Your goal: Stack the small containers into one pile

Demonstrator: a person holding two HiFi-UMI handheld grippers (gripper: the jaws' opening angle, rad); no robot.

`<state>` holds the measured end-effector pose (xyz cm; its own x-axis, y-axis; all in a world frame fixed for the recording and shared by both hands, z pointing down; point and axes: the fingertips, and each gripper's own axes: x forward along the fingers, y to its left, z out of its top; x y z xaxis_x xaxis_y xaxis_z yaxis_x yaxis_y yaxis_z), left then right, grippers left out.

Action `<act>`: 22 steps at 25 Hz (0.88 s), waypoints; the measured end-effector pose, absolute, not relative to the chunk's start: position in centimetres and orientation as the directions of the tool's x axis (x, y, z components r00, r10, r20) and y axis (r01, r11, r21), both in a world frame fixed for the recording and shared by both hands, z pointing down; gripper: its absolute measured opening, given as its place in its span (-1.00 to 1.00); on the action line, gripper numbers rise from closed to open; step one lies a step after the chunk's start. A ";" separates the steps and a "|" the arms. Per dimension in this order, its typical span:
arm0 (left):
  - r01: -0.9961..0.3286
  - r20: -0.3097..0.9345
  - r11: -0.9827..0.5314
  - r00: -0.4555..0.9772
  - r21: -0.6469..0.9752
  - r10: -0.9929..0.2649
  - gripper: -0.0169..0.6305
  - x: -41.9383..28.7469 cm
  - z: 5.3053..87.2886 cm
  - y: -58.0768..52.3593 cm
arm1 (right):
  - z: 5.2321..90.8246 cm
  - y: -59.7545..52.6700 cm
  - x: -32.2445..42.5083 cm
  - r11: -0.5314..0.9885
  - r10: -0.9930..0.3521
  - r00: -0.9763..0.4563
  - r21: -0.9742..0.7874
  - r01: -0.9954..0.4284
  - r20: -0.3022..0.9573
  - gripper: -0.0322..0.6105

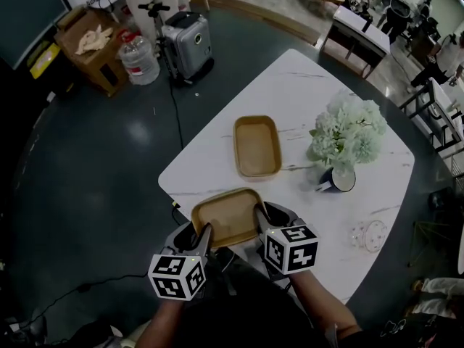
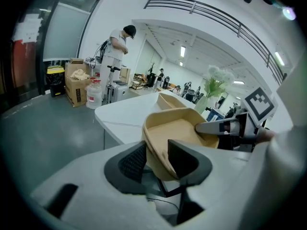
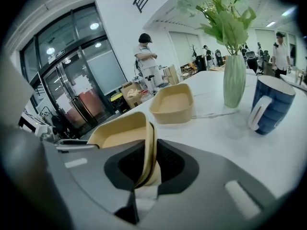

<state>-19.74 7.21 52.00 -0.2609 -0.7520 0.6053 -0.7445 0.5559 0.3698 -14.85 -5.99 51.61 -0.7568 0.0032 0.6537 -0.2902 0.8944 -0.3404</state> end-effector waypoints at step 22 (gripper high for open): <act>-0.841 0.540 0.483 -0.297 0.242 -0.788 -0.58 -19.8 45.9 2.8 | 48.5 -8.4 -11.4 0.808 -0.103 -0.805 -0.424 -0.410 0.584 -0.83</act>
